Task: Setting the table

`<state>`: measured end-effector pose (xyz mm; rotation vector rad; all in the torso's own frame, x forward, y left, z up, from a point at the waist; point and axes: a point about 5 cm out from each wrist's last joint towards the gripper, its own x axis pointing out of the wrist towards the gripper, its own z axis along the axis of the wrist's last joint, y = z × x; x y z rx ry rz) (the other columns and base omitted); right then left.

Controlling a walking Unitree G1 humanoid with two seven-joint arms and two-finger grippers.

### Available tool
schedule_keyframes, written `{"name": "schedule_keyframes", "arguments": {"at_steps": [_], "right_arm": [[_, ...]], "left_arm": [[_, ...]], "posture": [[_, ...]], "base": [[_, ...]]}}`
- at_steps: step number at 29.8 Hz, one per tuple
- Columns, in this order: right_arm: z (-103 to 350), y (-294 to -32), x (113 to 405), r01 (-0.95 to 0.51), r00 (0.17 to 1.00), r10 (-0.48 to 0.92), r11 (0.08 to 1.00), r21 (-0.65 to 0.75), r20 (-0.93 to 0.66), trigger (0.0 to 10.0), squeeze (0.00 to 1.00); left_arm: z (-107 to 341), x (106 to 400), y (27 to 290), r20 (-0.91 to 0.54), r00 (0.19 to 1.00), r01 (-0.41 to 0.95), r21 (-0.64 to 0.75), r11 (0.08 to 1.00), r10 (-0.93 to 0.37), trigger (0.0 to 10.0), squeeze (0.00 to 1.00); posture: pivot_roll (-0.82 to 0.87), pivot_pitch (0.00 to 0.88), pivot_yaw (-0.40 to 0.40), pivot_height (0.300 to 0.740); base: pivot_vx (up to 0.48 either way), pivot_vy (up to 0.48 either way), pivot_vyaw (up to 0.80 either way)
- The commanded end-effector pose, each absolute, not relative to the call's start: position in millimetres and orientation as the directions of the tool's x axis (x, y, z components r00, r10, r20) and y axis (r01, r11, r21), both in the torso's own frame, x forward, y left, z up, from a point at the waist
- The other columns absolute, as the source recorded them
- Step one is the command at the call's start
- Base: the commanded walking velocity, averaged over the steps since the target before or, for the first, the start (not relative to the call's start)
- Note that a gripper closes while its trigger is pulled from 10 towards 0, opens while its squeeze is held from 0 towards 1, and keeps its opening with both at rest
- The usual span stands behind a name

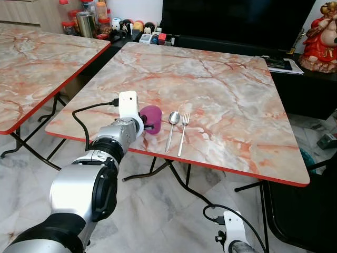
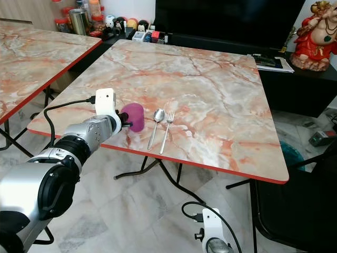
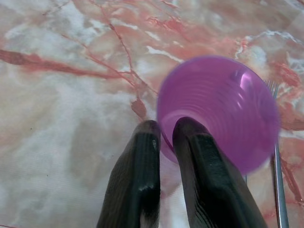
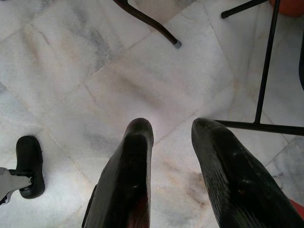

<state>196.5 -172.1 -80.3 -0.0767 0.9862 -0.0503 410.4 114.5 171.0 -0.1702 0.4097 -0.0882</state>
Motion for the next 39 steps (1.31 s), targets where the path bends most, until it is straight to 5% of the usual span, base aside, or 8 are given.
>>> {"name": "schedule_keyframes", "arguments": {"at_steps": [1, 14, 20, 21, 25, 33, 39], "right_arm": [[-79.9, -173.8, 197.0, 0.025, 0.552, -0.086, 0.996, -0.086, -0.829, 10.0, 0.00], [-79.1, -175.1, 198.6, 0.023, 0.553, -0.088, 0.996, -0.090, -0.828, 10.0, 0.00], [-78.7, -175.3, 199.2, 0.023, 0.557, -0.087, 0.996, -0.090, -0.826, 10.0, 0.00], [-78.6, -175.4, 199.4, 0.024, 0.558, -0.087, 0.996, -0.090, -0.825, 10.0, 0.00], [-78.1, -175.7, 200.1, 0.030, 0.564, -0.089, 0.996, -0.087, -0.821, 10.0, 0.00], [-75.7, -179.5, 202.9, 0.039, 0.591, -0.092, 0.996, -0.086, -0.802, 10.0, 0.00], [-75.2, -180.5, 203.0, 0.063, 0.604, -0.106, 0.994, -0.085, -0.790, 10.0, 0.00]], "left_arm": [[168.4, 409.7, 116.9, -0.399, 0.911, 0.026, -0.201, 0.979, -0.107, 0.0, 0.00], [164.2, 408.8, 125.0, -0.402, 0.913, -0.031, -0.244, 0.969, -0.072, 0.0, 0.00], [190.1, 416.7, 140.8, -0.207, 0.978, -0.055, -0.326, 0.944, -0.015, 0.0, 0.00], [195.9, 417.6, 143.9, -0.151, 0.989, -0.043, -0.335, 0.941, -0.008, 10.0, 0.00], [206.7, 415.7, 158.9, 0.011, 0.999, -0.036, -0.385, 0.922, 0.043, 10.0, 0.00], [209.5, 391.5, 173.9, 0.288, 0.944, -0.086, -0.253, 0.964, 0.160, 10.0, 0.00], [202.8, 374.6, 176.5, 0.348, 0.920, -0.116, -0.200, 0.973, 0.181, 10.0, 0.00]], "posture": [[0.02, 0.000, -0.056, 0.740], [0.02, 0.000, -0.063, 0.740], [0.02, 0.000, -0.067, 0.740], [0.02, 0.000, -0.072, 0.740], [0.02, 0.000, -0.076, 0.740], [0.02, 0.000, -0.098, 0.740], [0.00, 0.000, -0.087, 0.740]], "base": [[0.000, 0.000, 0.00], [0.000, 0.000, 0.00], [0.000, 0.000, 0.00], [0.000, 0.000, 0.00], [0.000, 0.000, 0.00], [0.000, 0.000, 0.00], [0.000, 0.000, 0.00]]}}
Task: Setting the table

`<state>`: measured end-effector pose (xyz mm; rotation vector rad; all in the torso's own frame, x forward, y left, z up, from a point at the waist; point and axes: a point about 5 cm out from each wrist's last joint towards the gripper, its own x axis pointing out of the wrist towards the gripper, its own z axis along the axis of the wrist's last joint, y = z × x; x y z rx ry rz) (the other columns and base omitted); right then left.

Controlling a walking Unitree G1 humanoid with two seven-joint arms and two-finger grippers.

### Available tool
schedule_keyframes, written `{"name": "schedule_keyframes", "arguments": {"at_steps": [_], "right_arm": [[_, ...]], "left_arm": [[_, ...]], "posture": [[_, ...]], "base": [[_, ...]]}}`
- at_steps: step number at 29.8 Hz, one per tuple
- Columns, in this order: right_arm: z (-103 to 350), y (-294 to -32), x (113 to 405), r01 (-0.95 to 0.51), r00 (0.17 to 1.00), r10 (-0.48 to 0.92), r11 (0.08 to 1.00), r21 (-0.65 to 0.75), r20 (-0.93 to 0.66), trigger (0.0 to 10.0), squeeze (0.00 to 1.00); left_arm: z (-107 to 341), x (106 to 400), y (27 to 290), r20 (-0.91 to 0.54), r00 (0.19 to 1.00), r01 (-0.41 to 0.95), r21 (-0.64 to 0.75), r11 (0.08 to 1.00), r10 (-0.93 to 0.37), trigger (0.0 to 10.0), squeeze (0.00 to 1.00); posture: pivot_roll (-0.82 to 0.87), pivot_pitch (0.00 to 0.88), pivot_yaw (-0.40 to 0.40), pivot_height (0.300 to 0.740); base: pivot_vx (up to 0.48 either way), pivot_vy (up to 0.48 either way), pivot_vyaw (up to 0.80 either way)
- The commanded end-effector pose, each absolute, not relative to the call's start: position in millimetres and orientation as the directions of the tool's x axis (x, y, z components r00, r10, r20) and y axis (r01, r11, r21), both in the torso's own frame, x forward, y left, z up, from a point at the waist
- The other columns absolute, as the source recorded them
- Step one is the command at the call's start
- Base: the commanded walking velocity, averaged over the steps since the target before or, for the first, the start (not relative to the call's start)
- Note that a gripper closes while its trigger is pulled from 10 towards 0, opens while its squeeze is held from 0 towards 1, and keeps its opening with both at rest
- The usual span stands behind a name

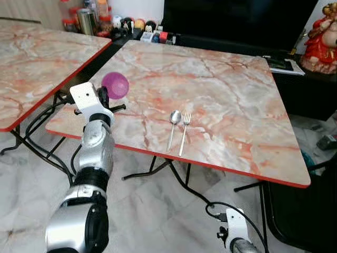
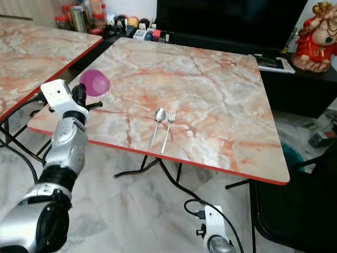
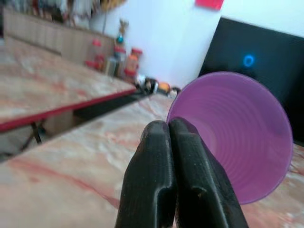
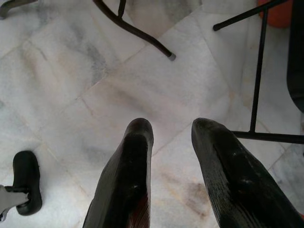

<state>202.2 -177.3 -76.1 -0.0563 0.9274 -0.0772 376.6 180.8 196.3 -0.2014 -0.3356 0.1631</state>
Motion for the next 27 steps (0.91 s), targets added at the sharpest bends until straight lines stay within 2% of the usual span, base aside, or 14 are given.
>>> {"name": "schedule_keyframes", "arguments": {"at_steps": [1, 5, 11, 14, 27], "right_arm": [[-75.3, -180.4, 202.9, 0.064, 0.604, -0.107, 0.994, -0.085, -0.790, 10.0, 0.00], [-75.9, -179.5, 201.7, 0.079, 0.602, -0.116, 0.993, -0.086, -0.790, 10.0, 0.00], [-77.0, -176.9, 199.4, 0.118, 0.607, -0.130, 0.990, -0.073, -0.784, 10.0, 0.00], [-77.0, -175.5, 199.0, 0.133, 0.617, -0.131, 0.989, -0.061, -0.776, 10.0, 0.00], [-78.6, -171.5, 196.6, 0.123, 0.615, -0.124, 0.991, -0.061, -0.779, 10.0, 0.00]], "left_arm": [[202.2, 373.2, 177.0, 0.352, 0.918, -0.115, -0.200, 0.973, 0.181, 10.0, 0.00], [199.1, 368.0, 183.8, 0.350, 0.916, -0.139, -0.187, 0.973, 0.198, 10.0, 0.00], [206.3, 364.8, 194.0, 0.365, 0.901, -0.181, -0.173, 0.968, 0.234, 10.0, 0.00], [213.5, 364.7, 193.0, 0.386, 0.893, -0.182, -0.159, 0.970, 0.231, 10.0, 0.00], [225.6, 362.2, 185.1, 0.419, 0.882, -0.170, -0.147, 0.974, 0.218, 10.0, 0.00]], "posture": [[0.00, 0.000, -0.087, 0.740], [0.01, 0.000, -0.076, 0.740], [0.00, 0.000, -0.053, 0.740], [0.00, 0.000, -0.043, 0.740], [0.00, 0.000, -0.020, 0.740]], "base": [[0.000, 0.000, 0.00], [0.000, 0.247, 0.00], [0.000, 0.480, 0.00], [0.000, 0.480, -0.78], [0.000, 0.480, 0.00]]}}
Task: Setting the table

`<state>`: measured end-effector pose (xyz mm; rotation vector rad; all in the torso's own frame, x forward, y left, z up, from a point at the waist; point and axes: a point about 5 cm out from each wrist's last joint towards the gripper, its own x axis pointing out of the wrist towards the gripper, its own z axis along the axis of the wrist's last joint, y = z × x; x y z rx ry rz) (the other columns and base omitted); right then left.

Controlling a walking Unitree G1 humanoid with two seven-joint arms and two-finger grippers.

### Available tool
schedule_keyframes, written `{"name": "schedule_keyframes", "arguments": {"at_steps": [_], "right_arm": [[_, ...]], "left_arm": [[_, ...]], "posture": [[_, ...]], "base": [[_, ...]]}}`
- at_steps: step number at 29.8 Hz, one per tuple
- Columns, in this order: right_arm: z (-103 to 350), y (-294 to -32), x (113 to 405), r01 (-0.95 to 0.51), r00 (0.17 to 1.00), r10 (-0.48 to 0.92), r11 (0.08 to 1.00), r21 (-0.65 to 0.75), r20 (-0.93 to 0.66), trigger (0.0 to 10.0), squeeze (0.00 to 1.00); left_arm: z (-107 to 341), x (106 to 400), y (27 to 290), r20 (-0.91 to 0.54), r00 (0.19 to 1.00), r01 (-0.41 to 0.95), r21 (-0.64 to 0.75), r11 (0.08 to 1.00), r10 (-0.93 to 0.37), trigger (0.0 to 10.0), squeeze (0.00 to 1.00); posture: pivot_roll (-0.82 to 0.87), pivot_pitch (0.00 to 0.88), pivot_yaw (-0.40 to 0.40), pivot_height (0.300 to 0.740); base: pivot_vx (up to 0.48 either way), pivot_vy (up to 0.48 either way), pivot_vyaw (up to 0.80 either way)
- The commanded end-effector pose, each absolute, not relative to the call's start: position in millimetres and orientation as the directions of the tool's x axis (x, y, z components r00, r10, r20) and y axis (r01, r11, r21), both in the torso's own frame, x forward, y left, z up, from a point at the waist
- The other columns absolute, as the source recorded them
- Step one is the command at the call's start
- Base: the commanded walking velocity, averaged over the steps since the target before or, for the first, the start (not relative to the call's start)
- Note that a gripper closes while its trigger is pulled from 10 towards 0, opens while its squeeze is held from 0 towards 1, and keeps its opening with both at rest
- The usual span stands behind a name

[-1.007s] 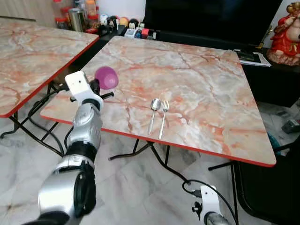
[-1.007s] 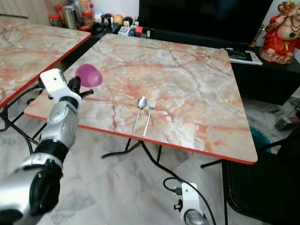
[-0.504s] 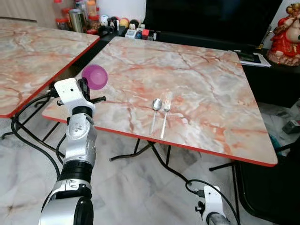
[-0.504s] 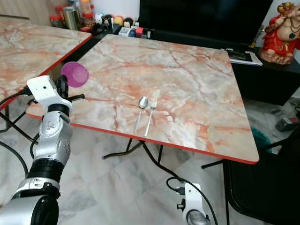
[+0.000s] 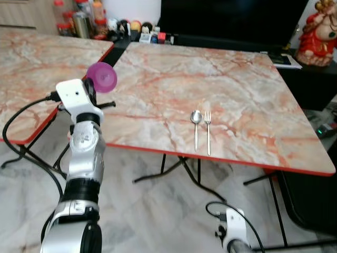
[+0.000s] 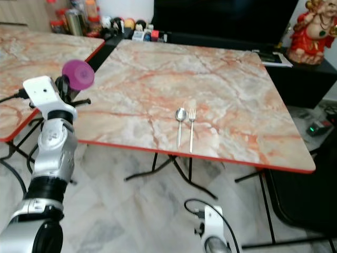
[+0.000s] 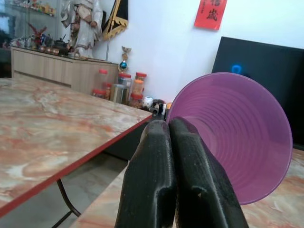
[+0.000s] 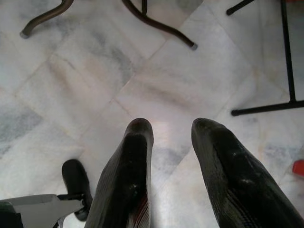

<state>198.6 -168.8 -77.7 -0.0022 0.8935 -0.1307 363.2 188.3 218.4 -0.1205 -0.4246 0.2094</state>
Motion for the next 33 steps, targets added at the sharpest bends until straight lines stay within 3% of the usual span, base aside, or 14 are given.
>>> {"name": "schedule_keyframes", "arguments": {"at_steps": [1, 26, 33], "right_arm": [[-78.7, -171.2, 196.3, 0.123, 0.615, -0.123, 0.991, -0.060, -0.779, 10.0, 0.00], [-79.9, -165.8, 194.0, 0.135, 0.622, -0.107, 0.990, -0.028, -0.775, 10.0, 0.00], [-78.4, -166.0, 196.7, 0.135, 0.632, -0.104, 0.991, -0.023, -0.768, 10.0, 0.00]], "left_arm": [[225.1, 361.8, 185.2, 0.417, 0.882, -0.172, -0.147, 0.974, 0.218, 10.0, 0.00], [215.4, 358.1, 176.2, 0.373, 0.906, -0.157, -0.141, 0.978, 0.199, 10.0, 0.00], [216.9, 359.7, 174.9, 0.368, 0.909, -0.155, -0.138, 0.978, 0.196, 10.0, 0.00]], "posture": [[0.00, 0.000, -0.017, 0.740], [0.01, 0.000, 0.013, 0.740], [0.02, 0.000, 0.015, 0.740]], "base": [[0.000, 0.480, 0.00], [0.000, 0.480, 0.00], [0.000, 0.480, -0.47]]}}
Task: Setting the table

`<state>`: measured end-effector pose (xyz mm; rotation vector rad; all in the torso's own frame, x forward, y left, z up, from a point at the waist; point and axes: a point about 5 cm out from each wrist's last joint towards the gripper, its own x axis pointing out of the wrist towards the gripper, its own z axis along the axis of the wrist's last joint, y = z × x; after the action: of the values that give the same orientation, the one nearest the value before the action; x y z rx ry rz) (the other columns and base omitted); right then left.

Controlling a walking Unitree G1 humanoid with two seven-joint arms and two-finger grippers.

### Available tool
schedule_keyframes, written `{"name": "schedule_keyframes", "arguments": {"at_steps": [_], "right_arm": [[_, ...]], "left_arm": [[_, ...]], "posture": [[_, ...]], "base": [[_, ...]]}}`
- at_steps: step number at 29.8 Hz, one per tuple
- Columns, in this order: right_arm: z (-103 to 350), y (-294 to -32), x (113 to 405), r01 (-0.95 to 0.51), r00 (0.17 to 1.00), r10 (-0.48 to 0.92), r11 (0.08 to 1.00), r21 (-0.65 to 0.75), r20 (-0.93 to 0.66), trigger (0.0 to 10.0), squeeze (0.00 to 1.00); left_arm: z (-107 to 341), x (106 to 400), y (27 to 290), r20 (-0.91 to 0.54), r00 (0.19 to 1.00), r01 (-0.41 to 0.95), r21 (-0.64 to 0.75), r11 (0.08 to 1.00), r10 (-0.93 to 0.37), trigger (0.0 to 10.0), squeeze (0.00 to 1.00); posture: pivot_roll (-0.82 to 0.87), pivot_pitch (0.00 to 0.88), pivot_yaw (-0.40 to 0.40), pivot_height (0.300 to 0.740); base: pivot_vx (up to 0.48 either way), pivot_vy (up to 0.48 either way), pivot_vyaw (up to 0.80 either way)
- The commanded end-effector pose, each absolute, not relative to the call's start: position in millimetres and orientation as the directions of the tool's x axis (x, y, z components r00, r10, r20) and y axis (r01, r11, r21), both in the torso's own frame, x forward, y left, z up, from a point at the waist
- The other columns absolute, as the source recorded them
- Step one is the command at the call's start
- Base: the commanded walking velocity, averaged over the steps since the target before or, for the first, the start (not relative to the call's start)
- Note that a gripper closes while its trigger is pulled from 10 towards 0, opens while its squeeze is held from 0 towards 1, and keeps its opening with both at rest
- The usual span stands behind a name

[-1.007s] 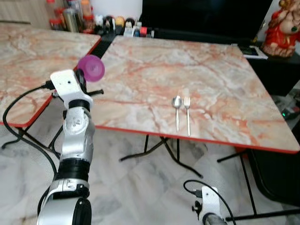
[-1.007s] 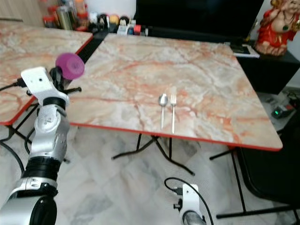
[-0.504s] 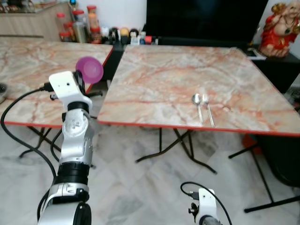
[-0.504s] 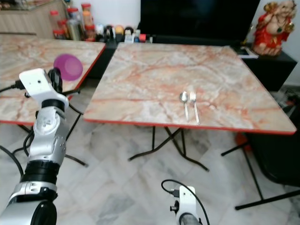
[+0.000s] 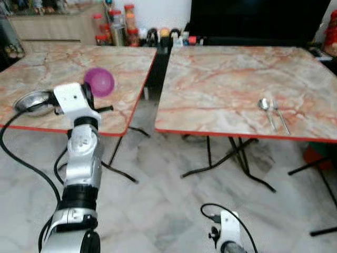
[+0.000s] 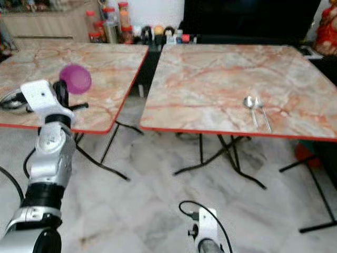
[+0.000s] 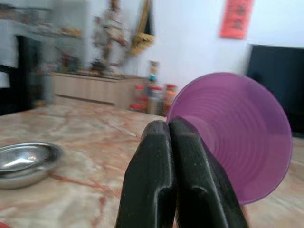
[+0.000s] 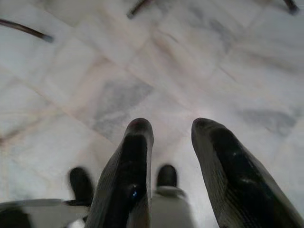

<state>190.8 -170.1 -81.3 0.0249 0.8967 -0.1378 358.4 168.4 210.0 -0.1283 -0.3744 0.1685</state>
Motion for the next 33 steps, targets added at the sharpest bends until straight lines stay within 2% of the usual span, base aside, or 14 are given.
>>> {"name": "schedule_keyframes", "arguments": {"at_steps": [1, 33], "right_arm": [[-77.6, -166.1, 198.1, 0.131, 0.637, -0.104, 0.991, -0.026, -0.764, 10.0, 0.00], [-75.0, -169.9, 202.4, 0.136, 0.644, -0.121, 0.990, -0.043, -0.756, 10.0, 0.00]], "left_arm": [[219.3, 360.7, 175.3, 0.371, 0.908, -0.156, -0.136, 0.978, 0.197, 10.0, 0.00], [226.6, 359.8, 189.6, 0.374, 0.897, -0.190, -0.158, 0.969, 0.237, 10.0, 0.00]], "posture": [[0.02, 0.000, 0.014, 0.740], [0.05, 0.000, -0.021, 0.740]], "base": [[0.000, 0.480, 0.00], [0.000, 0.480, 0.00]]}}
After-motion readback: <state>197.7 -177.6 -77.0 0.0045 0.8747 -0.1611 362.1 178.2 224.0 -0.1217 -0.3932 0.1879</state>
